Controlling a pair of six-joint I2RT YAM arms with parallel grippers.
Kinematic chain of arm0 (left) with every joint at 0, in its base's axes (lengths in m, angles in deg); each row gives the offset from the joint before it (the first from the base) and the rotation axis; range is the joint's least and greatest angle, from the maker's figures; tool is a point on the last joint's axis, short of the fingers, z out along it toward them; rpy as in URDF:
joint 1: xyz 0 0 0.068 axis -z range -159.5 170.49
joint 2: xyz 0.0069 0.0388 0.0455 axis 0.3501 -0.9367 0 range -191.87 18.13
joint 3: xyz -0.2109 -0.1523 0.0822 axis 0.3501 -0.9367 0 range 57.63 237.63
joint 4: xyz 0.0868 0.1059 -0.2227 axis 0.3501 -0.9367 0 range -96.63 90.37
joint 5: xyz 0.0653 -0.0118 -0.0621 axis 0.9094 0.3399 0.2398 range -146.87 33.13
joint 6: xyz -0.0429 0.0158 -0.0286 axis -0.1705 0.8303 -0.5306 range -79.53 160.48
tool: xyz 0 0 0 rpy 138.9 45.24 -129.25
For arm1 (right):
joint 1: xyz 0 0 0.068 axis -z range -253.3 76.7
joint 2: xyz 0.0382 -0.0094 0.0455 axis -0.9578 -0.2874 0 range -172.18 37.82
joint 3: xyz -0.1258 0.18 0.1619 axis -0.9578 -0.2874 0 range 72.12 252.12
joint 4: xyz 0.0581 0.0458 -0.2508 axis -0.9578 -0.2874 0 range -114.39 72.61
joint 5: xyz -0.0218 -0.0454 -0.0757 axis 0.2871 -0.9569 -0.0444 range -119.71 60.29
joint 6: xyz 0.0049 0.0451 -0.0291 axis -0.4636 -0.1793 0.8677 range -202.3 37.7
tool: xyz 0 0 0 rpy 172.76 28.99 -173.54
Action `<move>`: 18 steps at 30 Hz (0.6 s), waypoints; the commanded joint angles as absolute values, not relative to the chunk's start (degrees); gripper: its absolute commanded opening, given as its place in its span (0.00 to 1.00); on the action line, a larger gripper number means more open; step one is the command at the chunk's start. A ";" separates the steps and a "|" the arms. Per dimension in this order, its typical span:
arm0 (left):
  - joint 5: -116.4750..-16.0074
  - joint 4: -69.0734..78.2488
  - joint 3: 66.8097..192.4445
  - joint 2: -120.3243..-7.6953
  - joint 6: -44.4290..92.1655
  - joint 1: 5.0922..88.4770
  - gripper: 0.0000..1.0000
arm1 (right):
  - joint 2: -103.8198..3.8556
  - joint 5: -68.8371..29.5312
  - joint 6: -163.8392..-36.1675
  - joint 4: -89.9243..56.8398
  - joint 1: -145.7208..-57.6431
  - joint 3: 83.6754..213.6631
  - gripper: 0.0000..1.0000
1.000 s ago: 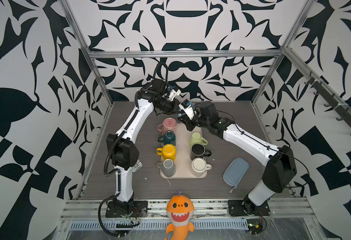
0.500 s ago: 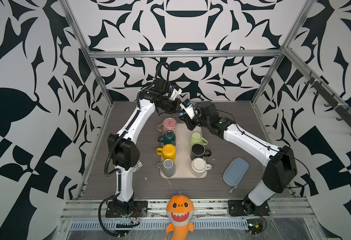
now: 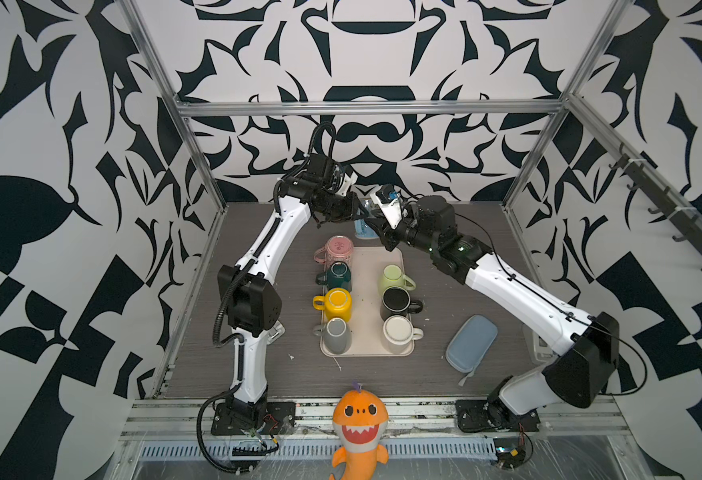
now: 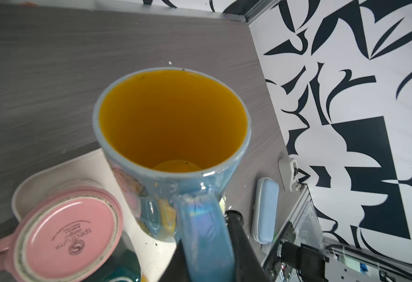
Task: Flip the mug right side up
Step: 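Open the right gripper and draw it back while the left gripper lifts the mug, then carry the blue mug with the left gripper and set it upright beyond the tray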
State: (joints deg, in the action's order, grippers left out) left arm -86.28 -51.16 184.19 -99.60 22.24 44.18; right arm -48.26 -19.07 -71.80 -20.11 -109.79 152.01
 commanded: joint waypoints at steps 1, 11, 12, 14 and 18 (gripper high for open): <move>-86.08 -43.92 189.34 -99.05 22.49 44.06 0.00 | -46.41 -21.27 -71.61 -18.44 -110.04 150.18 0.31; -74.63 -33.31 186.95 -96.93 24.66 40.17 0.00 | -40.69 -28.03 -73.40 -16.36 -110.07 143.60 0.31; -73.65 -31.88 185.60 -96.39 25.14 39.57 0.00 | -39.98 -28.92 -73.64 -16.18 -110.08 142.83 0.31; -71.87 -29.31 182.96 -95.29 26.00 38.51 0.00 | -38.53 -30.37 -74.27 -15.78 -110.07 141.33 0.30; -68.40 -23.06 175.95 -93.04 27.32 36.29 0.00 | -35.86 -33.04 -75.45 -15.29 -110.06 138.47 0.30</move>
